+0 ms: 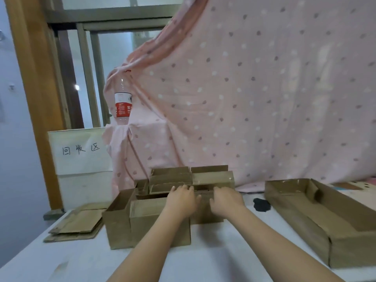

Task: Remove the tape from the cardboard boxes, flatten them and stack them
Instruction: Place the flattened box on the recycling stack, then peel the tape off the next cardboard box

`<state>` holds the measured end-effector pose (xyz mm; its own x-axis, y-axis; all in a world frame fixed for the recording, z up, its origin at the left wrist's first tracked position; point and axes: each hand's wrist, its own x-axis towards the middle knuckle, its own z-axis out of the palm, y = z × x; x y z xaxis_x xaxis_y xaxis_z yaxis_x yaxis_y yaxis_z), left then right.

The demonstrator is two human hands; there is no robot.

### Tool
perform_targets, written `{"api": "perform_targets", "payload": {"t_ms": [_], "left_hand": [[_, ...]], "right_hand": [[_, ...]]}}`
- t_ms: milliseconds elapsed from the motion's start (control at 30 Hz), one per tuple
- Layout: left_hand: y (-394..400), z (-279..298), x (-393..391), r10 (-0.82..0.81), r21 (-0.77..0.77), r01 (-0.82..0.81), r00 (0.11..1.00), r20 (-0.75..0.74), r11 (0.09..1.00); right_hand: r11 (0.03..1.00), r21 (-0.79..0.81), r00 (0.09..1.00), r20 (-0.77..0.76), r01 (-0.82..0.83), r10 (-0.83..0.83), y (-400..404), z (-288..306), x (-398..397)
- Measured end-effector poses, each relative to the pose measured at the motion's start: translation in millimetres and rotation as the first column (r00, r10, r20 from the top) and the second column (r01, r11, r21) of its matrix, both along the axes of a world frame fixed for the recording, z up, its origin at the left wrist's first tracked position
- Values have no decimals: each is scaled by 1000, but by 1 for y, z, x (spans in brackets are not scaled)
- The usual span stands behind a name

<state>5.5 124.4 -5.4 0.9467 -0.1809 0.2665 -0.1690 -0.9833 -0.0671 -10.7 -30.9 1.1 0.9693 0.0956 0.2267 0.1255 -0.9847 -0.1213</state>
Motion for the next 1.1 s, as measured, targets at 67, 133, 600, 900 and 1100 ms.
{"api": "perform_targets", "payload": {"t_ms": [67, 133, 600, 900, 1100], "left_hand": [[-14, -4, 11, -15, 14, 15, 1000, -10, 1000], [-24, -8, 23, -28, 18, 28, 999, -18, 999], [-53, -30, 96, -95, 122, 99, 995, -34, 988], [-65, -36, 98, -163, -110, 160, 986, -17, 981], [-58, -27, 82, -222, -459, 240, 971, 95, 855]], "right_hand": [[999, 30, 999, -39, 23, -22, -15, -7, 10], [996, 87, 996, -80, 31, -24, -28, -15, 20], [723, 687, 990, -138, 72, 34, -49, -88, 110], [559, 823, 965, -217, 99, 149, -71, -127, 123], [441, 897, 955, -123, -9, 269, -96, -110, 102]]}}
